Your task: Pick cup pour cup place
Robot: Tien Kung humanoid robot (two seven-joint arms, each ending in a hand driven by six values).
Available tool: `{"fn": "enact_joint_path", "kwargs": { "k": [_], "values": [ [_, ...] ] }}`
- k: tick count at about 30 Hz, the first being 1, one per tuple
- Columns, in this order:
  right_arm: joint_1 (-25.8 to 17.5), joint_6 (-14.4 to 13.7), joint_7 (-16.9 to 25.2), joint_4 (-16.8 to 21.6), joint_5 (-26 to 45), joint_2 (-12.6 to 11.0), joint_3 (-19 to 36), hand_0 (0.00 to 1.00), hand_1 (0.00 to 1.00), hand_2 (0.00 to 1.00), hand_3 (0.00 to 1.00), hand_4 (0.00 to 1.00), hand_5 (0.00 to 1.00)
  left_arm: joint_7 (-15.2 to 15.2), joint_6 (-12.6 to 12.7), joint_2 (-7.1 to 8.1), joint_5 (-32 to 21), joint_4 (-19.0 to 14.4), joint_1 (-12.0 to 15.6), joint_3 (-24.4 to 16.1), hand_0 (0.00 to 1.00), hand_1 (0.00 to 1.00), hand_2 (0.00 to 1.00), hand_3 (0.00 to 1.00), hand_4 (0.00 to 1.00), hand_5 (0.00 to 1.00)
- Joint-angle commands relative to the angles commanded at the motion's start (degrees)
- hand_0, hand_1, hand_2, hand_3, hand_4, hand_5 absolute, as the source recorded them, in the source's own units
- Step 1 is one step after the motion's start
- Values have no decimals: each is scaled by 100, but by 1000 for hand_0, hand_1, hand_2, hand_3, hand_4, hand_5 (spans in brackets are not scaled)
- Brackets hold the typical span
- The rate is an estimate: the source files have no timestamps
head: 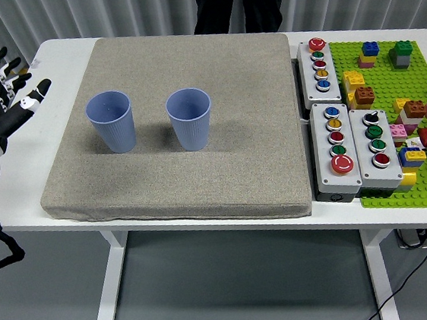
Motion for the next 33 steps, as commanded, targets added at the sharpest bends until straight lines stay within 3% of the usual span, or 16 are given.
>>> {"fn": "enact_joint_path", "kwargs": {
  "k": [6, 7, 11, 24, 25, 30, 31, 33],
  "values": [
    [-13, 8, -9, 0, -45, 15, 18, 697, 691, 624, 607, 92, 263, -27, 37, -9, -8, 2, 231, 216, 843, 822, 979, 998, 803, 202],
    [-14, 8, -11, 0, -45, 18, 19, 697, 691, 624, 607, 91, 264, -35, 50, -16, -1, 16, 248, 250, 849, 827, 982, 998, 725, 108],
    [-14, 5, -12, 0, -27, 27, 15, 697, 691, 624, 607, 91, 264, -74, 124, -68, 31, 93, 268, 359, 849, 827, 982, 998, 725, 108],
    [45, -13, 3, 0, 104, 26, -46, 697, 691, 624, 606, 89, 264, -100, 115, -257, 72, 454, 117, 576, 904, 873, 987, 998, 722, 86],
    [47, -13, 3, 0, 107, 26, -47, 697, 691, 623, 606, 70, 260, -100, 114, -261, 74, 461, 112, 580, 965, 927, 998, 998, 727, 83],
    [65, -21, 5, 0, 144, 30, -67, 697, 691, 623, 606, 70, 260, -139, 126, -353, -3, 633, 18, 651, 965, 927, 998, 998, 727, 83],
    [66, -22, 5, 0, 148, 31, -69, 697, 691, 624, 606, 79, 256, -145, 131, -372, -16, 665, 5, 657, 998, 989, 998, 998, 733, 92],
    [67, -22, 6, 0, 151, 31, -69, 697, 691, 624, 606, 79, 256, -152, 137, -410, -16, 738, -22, 672, 998, 989, 998, 998, 733, 92]
  ]
}}
